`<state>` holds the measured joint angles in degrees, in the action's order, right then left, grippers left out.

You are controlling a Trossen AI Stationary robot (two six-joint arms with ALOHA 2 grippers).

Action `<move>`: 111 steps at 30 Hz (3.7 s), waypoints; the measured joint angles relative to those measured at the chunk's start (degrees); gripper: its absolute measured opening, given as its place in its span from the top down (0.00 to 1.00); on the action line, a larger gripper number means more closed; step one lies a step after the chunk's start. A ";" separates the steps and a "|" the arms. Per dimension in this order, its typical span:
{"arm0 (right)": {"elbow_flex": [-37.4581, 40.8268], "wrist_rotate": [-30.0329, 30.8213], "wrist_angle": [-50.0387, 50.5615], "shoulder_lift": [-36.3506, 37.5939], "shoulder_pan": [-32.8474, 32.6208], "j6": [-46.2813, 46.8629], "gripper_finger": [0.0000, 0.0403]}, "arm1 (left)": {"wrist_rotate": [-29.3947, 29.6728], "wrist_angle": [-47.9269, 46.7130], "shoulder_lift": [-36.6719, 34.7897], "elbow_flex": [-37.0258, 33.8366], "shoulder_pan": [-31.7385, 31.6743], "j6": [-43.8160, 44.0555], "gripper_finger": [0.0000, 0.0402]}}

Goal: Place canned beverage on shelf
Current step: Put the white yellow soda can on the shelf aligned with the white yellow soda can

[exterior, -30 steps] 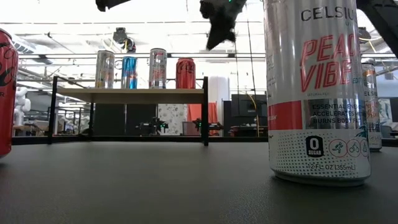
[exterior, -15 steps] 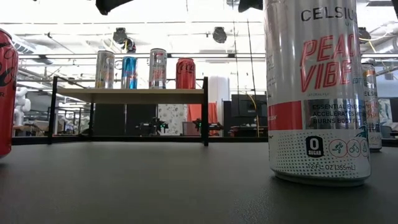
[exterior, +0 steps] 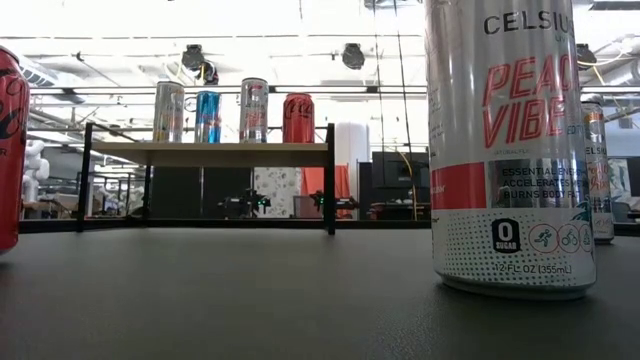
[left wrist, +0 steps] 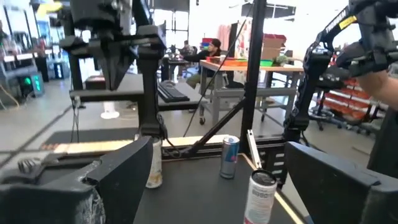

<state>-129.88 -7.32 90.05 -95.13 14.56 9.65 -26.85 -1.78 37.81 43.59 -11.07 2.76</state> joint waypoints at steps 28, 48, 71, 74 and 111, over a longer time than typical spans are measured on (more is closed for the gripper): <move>0.00 9.00 -0.03 0.00 -9.54 5.60 0.96 | 0.98 -7.85 -1.29 -0.09 6.15 -0.75 0.09; 0.02 14.60 -0.15 -1.03 -24.83 8.71 0.96 | 13.89 -7.99 -0.89 -0.09 21.02 -1.54 0.09; 0.04 10.28 -0.12 -14.48 -28.05 0.67 0.46 | 17.18 -8.39 3.58 -0.09 21.35 2.83 0.09; 0.04 10.42 -0.10 -14.50 -29.05 3.39 0.39 | 17.18 -8.43 3.91 -0.09 21.35 2.83 0.09; 0.04 8.57 -4.55 -14.10 -29.44 19.63 0.35 | 17.14 -14.04 4.07 -0.07 21.35 2.41 0.09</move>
<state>-129.84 1.25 85.50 -109.23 -14.87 29.28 -9.71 -15.82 41.89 43.53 10.28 5.17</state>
